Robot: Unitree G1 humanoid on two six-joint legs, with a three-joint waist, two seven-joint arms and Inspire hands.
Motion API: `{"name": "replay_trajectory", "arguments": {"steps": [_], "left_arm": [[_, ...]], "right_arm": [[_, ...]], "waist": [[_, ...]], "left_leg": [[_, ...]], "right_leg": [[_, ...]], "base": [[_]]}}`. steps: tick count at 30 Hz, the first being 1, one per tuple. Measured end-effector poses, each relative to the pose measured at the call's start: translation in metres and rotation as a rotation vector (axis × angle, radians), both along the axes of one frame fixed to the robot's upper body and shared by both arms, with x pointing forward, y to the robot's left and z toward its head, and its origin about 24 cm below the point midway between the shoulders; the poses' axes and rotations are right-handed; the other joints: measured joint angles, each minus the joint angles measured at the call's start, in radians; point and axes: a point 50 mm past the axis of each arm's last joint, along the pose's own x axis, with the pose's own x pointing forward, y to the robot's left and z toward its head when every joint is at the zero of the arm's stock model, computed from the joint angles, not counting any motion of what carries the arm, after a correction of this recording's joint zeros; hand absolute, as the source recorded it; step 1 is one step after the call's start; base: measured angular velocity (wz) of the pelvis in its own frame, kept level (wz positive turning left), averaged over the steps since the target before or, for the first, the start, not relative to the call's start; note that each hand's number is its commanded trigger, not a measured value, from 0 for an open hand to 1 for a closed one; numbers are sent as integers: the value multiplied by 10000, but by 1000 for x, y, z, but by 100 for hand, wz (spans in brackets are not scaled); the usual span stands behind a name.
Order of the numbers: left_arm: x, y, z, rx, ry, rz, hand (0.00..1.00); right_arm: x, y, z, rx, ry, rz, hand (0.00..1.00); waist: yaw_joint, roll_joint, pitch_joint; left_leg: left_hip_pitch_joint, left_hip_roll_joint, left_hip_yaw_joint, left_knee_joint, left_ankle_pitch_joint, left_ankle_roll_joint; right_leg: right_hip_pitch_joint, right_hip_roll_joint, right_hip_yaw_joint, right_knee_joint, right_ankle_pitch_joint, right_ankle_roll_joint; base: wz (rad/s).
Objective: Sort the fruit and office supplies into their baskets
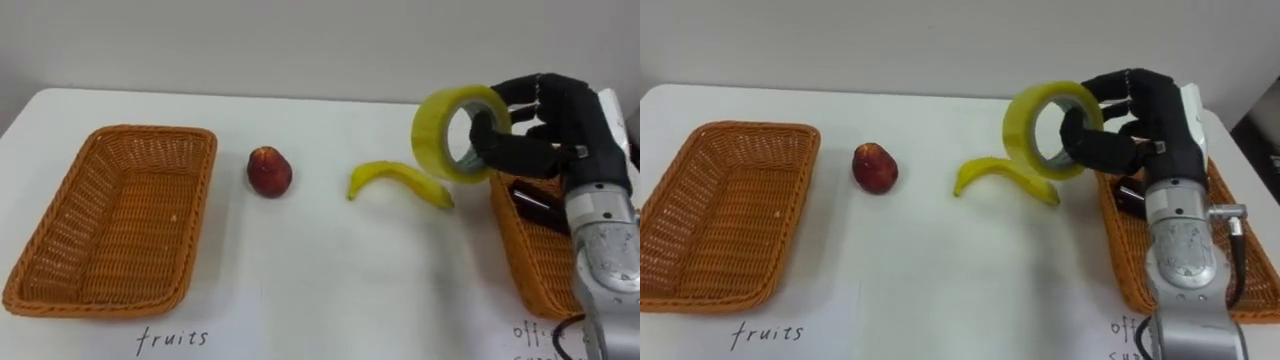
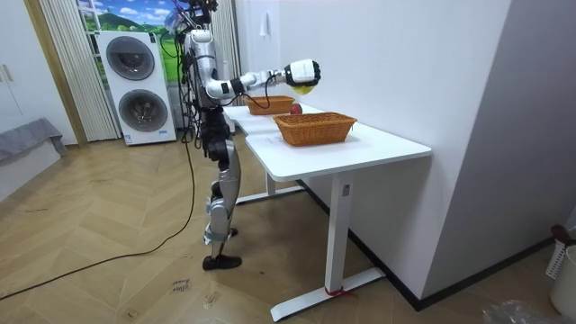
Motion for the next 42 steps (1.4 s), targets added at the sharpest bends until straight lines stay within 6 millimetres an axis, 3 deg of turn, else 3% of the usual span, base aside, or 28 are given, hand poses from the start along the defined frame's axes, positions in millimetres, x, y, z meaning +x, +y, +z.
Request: {"name": "replay_trajectory", "arguments": {"steps": [6,8,13,15,19,37,38,39,40,41,42], "left_arm": [[-2,2,1,106,-6,110,0],[-2,2,1,101,-6,127,0],[-3,5,2,142,27,116,0],[-3,5,2,134,56,119,0],[-1,6,2,133,18,95,0],[3,11,6,370,-362,2,0],[3,11,6,370,-362,2,0],[3,11,6,369,-348,5,0],[2,11,7,369,-331,10,0],[2,11,7,369,-322,12,0],[2,11,7,366,-289,19,0]], "right_arm": [[-15,-22,-4,166,-119,-1261,100],[-18,-30,-4,50,-141,-1718,100],[-30,-50,-10,488,-228,-3061,100],[-31,-53,-13,658,-176,-3354,100],[-39,-56,-19,582,61,-3658,100],[-46,-60,-25,419,344,-3926,100],[-47,-60,-24,393,345,-3936,97],[-47,-60,-24,274,362,-3953,75],[-47,-60,-24,79,387,-3982,31],[-47,-61,-24,-3,400,-3996,7],[-47,-61,-23,-177,425,-4024,0]], "waist": [[-153,-19,26],[-217,26,71],[-575,-57,118],[-677,-131,144],[-733,-215,119],[-757,-130,122],[-742,-125,122],[-740,-116,127],[-730,-110,126],[-723,-108,126],[-717,-109,126]], "left_leg": [[107,45,251,-181,-3,4],[195,71,307,-220,-2,2],[217,101,409,-242,-5,-4],[215,107,469,-252,-5,-4],[233,110,503,-260,-9,-3],[238,123,521,-259,-7,-5],[235,122,519,-260,-7,-5],[233,122,518,-260,-8,-5],[229,123,516,-262,-8,-5],[225,123,516,-264,-8,-5],[212,124,517,-267,-7,-5]], "right_leg": [[-45,22,54,7,0,1],[-56,47,159,82,-1,1],[-83,80,267,101,-1,1],[-118,81,291,102,-1,2],[-131,93,373,116,-1,1],[-168,114,540,127,-1,1],[-168,114,539,127,-1,1],[-169,114,538,127,-1,1],[-174,114,535,127,-1,1],[-181,114,533,127,-1,1],[-196,115,526,127,-1,1]], "base": [[-13],[-11],[-5],[-8],[-2],[-1],[0],[0],[0],[0],[0]]}}
